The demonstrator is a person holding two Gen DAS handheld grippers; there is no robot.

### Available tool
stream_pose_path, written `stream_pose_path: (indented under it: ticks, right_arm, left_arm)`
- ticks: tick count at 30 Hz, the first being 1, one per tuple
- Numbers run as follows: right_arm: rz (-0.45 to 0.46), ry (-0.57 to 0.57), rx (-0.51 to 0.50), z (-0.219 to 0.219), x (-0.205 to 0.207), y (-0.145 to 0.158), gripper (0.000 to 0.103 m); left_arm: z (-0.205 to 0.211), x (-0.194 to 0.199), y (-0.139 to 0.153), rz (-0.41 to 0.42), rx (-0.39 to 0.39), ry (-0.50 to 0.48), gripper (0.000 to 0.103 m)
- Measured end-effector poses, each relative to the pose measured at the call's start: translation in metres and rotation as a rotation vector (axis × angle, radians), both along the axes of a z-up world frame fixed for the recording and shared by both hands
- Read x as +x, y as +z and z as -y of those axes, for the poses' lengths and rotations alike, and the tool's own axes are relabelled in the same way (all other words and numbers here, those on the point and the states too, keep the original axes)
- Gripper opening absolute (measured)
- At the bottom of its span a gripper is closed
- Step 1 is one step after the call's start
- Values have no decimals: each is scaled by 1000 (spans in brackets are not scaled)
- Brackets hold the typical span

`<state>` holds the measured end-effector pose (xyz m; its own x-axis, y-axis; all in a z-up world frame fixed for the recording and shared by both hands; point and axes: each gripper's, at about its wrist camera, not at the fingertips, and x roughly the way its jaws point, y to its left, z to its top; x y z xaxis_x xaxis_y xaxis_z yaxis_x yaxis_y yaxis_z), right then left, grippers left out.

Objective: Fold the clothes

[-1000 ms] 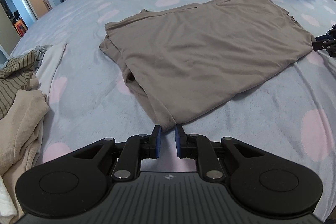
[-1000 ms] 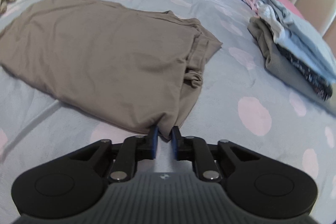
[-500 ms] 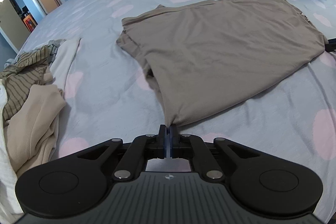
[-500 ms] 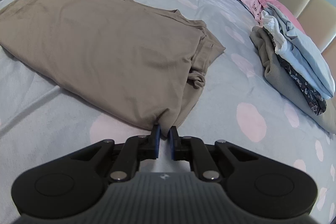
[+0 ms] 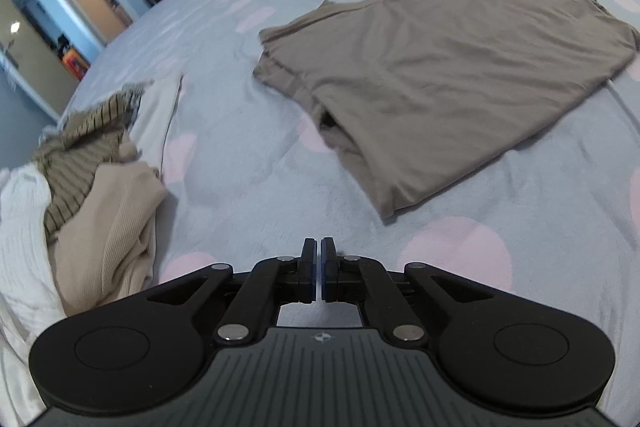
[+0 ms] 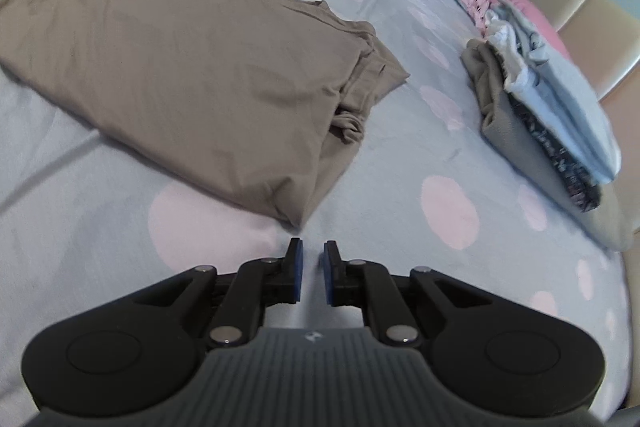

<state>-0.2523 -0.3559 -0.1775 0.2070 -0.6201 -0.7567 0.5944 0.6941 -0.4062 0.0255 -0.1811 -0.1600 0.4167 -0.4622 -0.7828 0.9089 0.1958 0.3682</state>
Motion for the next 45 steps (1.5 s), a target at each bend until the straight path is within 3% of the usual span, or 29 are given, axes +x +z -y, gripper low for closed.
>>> stream_pose_path:
  ticks: [4, 6, 8, 12, 16, 27, 34, 38, 45]
  right_arm:
    - [-37, 119, -84, -24, 5, 2, 31]
    - [-74, 192, -138, -38, 11, -2, 33]
    - [-134, 278, -217, -52, 16, -9, 41]
    - [-277, 445, -378, -74, 20, -30, 42]
    - [-330, 492, -428, -78, 22, -40, 42]
    - [-316, 488, -431, -67, 32, -47, 31]
    - [-313, 496, -471, -63, 38, -57, 15]
    - [-319, 504, -497, -64, 39, -60, 6]
    - [-331, 503, -460, -65, 38, -46, 4]
  left_arm:
    - [2, -29, 4, 89, -4, -125, 8]
    - [4, -43, 0, 144, 6, -183, 9]
    - [6, -55, -5, 195, 21, -236, 10]
    - [8, -72, -27, 299, 91, -331, 11]
    - [11, -79, -45, 371, 134, -367, 11]
    - [27, -81, -65, 483, 119, -377, 8]
    - [31, -81, -64, 515, 69, -354, 2]
    - [33, -78, -55, 482, 44, -338, 1]
    - [24, -79, -39, 472, 80, -371, 0]
